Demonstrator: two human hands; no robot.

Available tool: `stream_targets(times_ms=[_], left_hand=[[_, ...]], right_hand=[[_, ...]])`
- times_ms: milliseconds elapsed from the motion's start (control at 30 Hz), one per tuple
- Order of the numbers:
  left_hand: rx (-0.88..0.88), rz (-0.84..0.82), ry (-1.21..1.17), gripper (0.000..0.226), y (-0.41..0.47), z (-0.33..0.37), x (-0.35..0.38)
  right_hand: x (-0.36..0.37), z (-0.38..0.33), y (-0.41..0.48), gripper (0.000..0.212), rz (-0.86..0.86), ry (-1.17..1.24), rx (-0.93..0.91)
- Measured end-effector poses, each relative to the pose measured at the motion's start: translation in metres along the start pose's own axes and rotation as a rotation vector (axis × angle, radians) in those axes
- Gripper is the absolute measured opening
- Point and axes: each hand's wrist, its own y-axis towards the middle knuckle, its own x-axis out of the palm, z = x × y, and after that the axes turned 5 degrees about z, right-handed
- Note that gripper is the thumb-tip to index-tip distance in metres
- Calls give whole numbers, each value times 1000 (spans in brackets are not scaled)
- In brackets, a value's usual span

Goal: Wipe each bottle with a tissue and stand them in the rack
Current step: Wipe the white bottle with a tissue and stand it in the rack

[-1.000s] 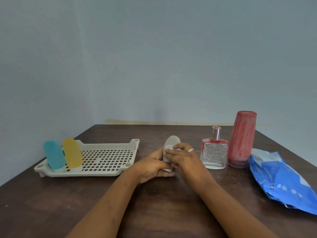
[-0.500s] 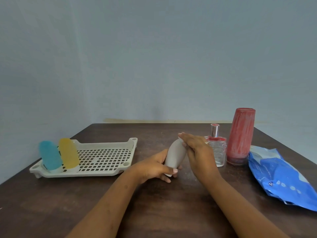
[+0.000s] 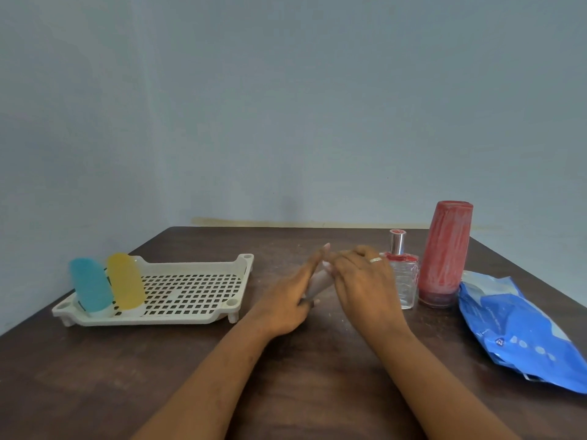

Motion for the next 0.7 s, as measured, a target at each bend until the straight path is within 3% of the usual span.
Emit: stream_targets(times_ms=[133,300,567,700], left_hand=[[69,37,76,87,-2,-3,-5],[29,20,-63,86,-3,-1,-5],[-152,-102,-642,104,-2,8,-1],[-240,-115,-885,99,0,10,1]], right_hand=[[0,12,-1,22,-140,206,241],[-4,14,-1,24,-68,568,383],[6,11,-1,28,-122,1065,704],[6,4,-2,25,-200,1225,767]])
